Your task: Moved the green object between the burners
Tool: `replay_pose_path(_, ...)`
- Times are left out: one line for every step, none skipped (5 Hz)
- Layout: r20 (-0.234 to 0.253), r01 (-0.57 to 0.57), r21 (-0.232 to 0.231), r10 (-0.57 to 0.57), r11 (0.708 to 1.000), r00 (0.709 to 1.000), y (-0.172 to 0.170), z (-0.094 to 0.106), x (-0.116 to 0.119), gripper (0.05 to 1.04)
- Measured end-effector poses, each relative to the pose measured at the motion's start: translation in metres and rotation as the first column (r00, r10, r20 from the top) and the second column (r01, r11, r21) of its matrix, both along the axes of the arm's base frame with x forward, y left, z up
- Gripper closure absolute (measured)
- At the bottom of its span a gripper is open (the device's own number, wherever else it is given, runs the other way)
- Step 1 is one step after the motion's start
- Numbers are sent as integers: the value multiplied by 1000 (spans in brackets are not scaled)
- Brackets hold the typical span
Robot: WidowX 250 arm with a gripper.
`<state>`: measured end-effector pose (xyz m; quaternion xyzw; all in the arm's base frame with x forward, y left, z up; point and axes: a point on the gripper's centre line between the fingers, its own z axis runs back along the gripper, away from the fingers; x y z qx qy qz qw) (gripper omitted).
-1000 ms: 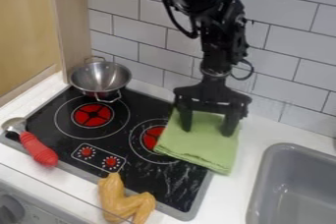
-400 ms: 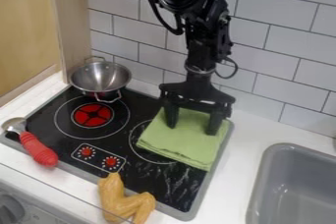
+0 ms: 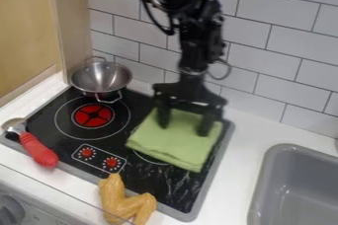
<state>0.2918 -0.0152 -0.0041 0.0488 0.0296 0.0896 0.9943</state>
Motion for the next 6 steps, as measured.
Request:
replay_pose_path(-27,-49,-23,49,999,998,25,1,-21,84)
replay_pose_path(-24,-62,-60,61,996,998,40,2,-32,84)
replay_pose_path(-26,-50,-54,49,997,998,42,1,-32,84)
replay_pose_path(-26,-42,-39,41,998,999,45,1,-32,84)
replay_pose_path(-13,-34,-40,34,999,999,44,2,-30,84)
replay_pose_path(-34,-9,-18,9,1000,999,42,8,-36,84)
